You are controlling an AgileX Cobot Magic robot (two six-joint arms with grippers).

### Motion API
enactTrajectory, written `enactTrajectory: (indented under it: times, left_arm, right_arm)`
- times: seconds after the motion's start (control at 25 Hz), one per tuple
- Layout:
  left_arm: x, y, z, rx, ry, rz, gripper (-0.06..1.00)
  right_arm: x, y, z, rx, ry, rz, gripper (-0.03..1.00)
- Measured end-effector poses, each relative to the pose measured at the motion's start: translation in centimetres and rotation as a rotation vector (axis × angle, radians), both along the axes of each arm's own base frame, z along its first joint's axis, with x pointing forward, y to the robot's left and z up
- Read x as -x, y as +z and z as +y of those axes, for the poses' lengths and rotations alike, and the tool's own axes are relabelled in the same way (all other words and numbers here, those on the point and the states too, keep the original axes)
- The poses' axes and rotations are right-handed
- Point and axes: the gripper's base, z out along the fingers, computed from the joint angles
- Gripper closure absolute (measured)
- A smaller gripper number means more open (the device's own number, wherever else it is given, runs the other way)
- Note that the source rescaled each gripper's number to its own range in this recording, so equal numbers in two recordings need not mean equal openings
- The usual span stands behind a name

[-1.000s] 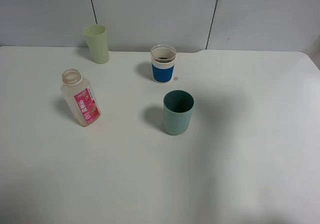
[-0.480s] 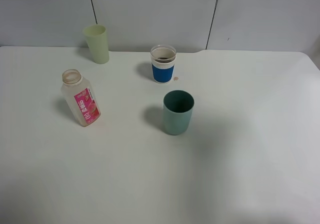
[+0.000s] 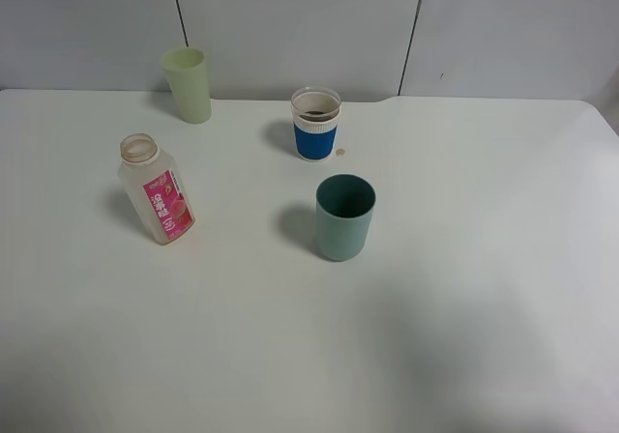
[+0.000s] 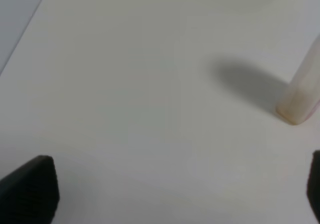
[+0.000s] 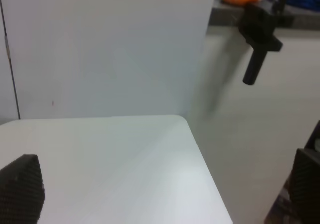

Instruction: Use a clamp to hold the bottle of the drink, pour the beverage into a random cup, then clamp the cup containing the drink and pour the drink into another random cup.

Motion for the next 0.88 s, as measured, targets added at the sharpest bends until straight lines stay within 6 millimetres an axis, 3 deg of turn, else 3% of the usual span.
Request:
enactTrajectory:
  times: [0.16,0.28,0.44,0.72,0.88]
  left_arm:
    - [0.0,0.0,0.0,0.000,0.000,0.000,-0.06]
    - [0.0,0.0,0.0,0.000,0.000,0.000,-0.06]
    - [0.0,0.0,0.0,0.000,0.000,0.000,-0.06]
    - [0.0,0.0,0.0,0.000,0.000,0.000,-0.06]
    - [0.0,0.0,0.0,0.000,0.000,0.000,-0.06]
  right_arm:
    - [1.7,-0.9,0.0,-0.014,-0.009,0.013,-0.03]
    - [1.8,-1.6,0.0,-0.011,-0.016,0.083,-0.03]
    - [1.5,-2.4,-0.1,0.021,-0.011,0.137,-0.03]
    - [-0.6,-6.8,0.6,-0.033,0.066,0.325,-0.03]
    - [-0.7,-6.9,0.6,-0.037,0.068,0.331,-0.03]
